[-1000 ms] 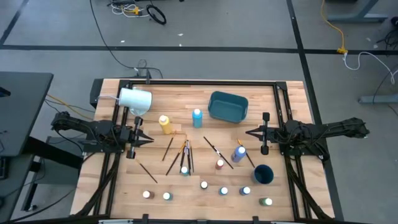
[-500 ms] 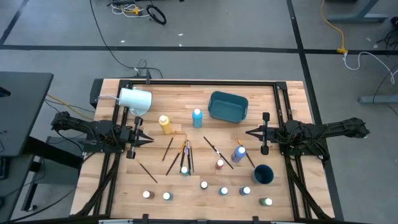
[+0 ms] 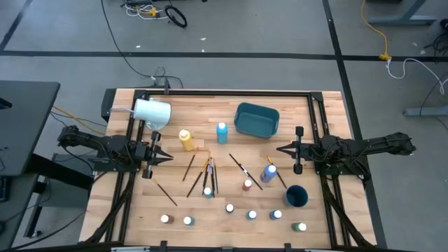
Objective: Pick & Place Paint Supplies
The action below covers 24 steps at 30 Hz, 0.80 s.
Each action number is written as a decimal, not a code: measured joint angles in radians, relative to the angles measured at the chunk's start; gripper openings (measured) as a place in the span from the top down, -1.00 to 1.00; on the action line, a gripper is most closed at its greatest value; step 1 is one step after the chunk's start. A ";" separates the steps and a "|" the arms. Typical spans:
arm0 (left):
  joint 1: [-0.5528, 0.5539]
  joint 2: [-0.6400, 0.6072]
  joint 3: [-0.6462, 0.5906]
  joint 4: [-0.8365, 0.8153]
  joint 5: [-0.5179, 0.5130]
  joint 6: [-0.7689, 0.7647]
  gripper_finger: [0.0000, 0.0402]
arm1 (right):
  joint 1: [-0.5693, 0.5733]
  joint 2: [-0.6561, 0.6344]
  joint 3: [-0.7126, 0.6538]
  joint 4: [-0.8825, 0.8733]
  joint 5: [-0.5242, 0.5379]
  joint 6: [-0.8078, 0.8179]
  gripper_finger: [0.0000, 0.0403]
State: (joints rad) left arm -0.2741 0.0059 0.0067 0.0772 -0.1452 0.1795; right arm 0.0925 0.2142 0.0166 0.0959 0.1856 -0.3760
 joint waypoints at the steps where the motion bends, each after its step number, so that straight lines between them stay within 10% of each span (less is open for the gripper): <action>1: 0.000 0.000 0.000 0.000 0.000 0.000 0.84 | 0.000 0.000 0.000 0.000 0.000 0.000 0.97; 24: 0.000 0.000 0.000 0.000 0.000 0.000 0.84 | 0.000 0.000 0.000 0.028 0.068 -0.034 0.97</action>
State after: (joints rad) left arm -0.2744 0.0060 0.0066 0.0772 -0.1452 0.1794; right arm 0.0925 0.2142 0.0165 0.1242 0.2536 -0.4095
